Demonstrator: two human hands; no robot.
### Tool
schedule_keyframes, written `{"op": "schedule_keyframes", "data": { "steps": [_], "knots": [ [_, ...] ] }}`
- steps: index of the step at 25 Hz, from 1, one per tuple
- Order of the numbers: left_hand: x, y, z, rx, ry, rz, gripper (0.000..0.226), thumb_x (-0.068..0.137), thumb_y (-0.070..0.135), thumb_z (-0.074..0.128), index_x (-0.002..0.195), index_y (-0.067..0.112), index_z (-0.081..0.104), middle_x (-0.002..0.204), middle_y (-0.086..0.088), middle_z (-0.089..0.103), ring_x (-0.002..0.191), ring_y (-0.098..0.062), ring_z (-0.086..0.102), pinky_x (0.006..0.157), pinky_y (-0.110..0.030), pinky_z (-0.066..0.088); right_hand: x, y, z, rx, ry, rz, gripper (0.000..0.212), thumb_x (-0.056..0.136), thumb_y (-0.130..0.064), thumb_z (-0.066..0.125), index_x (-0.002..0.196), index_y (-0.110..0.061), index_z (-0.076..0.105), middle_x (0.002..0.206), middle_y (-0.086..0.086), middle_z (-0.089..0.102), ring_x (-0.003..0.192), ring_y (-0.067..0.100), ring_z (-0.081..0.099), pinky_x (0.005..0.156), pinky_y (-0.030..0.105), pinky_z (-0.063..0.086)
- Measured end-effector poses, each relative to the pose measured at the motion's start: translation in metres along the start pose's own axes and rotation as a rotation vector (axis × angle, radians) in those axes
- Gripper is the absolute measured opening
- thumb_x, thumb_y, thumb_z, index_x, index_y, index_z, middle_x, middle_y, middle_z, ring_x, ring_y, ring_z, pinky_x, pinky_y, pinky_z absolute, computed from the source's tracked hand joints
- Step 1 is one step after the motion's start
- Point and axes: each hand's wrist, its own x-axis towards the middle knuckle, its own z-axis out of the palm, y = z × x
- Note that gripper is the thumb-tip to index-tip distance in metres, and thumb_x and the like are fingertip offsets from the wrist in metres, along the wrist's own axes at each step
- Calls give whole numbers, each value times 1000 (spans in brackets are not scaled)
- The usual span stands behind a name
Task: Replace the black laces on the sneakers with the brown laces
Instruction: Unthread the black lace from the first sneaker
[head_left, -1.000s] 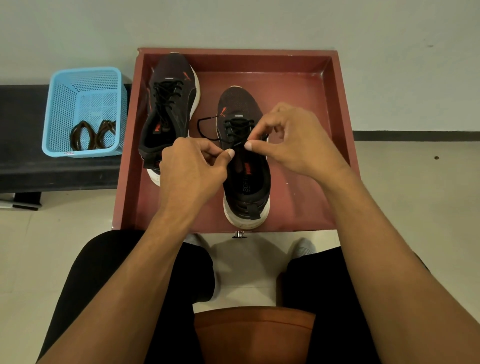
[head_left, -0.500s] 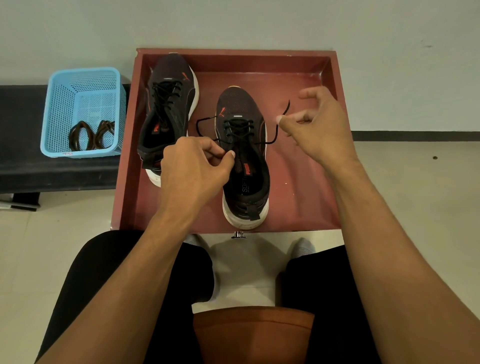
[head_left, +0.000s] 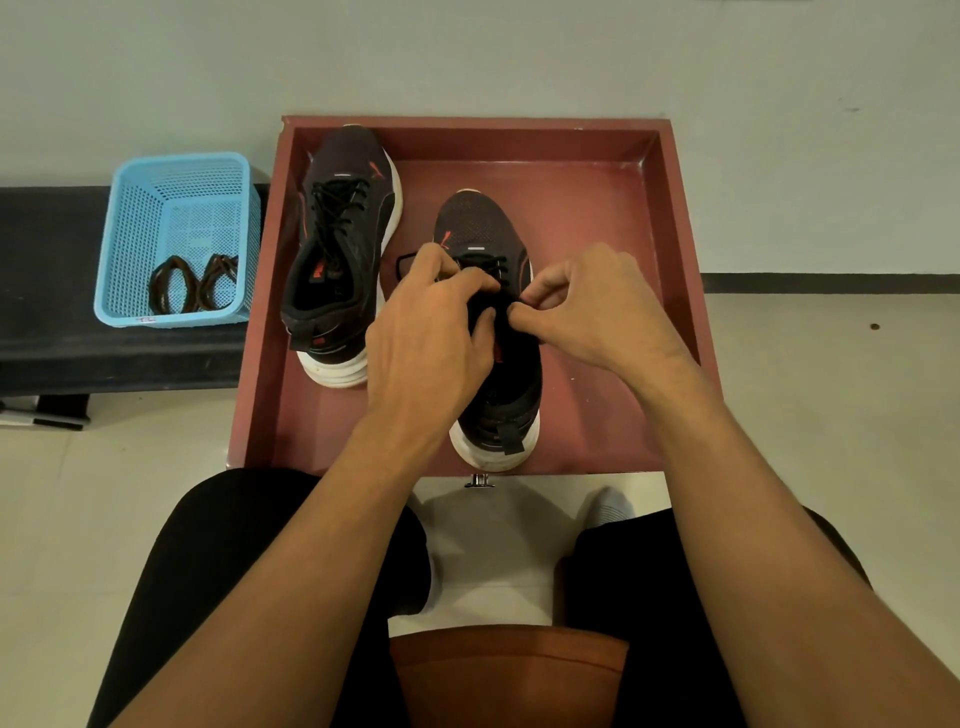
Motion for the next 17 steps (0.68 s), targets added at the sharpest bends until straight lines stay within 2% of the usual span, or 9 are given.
{"op": "schedule_keyframes", "data": {
  "steps": [4,6,9,11,14,17],
  "knots": [
    [0,-2,3,37,33,3,21,92,40,74,113,34,74,109,10,51,88,-9,54,62,-28,37,-1,0,-2,32,-2,-2,4,83,-30,82,84,-27,81,72,-11,75,69,3,74,79,33,65],
    [1,-1,5,29,45,9,18,90,44,76,104,34,73,105,10,50,84,-8,53,60,-28,38,-1,1,-2,25,-3,-7,5,82,-32,82,83,-27,81,71,-11,75,69,3,74,79,33,65],
    [8,-7,1,-183,109,-65,13,89,44,75,89,32,70,92,10,55,76,-8,56,61,-30,47,-2,2,-4,34,3,6,5,82,-31,83,80,-29,79,71,-10,75,68,4,74,79,34,65],
    [14,-17,-4,-293,184,-159,12,91,39,73,86,29,68,85,8,59,73,-7,57,67,-24,50,-1,3,-5,39,2,10,8,82,-30,84,78,-29,77,70,-10,75,68,4,74,80,34,65],
    [14,-21,-8,-280,211,-209,8,92,34,72,94,27,68,90,8,62,75,-6,58,73,-25,53,-1,3,-5,35,0,12,12,82,-30,84,76,-31,75,70,-11,75,67,3,74,80,33,65],
    [7,-9,-9,-207,111,-20,23,91,35,73,114,36,73,105,11,53,86,-5,58,70,-28,53,-1,3,-4,44,-8,17,9,82,-30,84,77,-29,77,69,-10,75,66,3,74,78,35,65]
  ]
}}
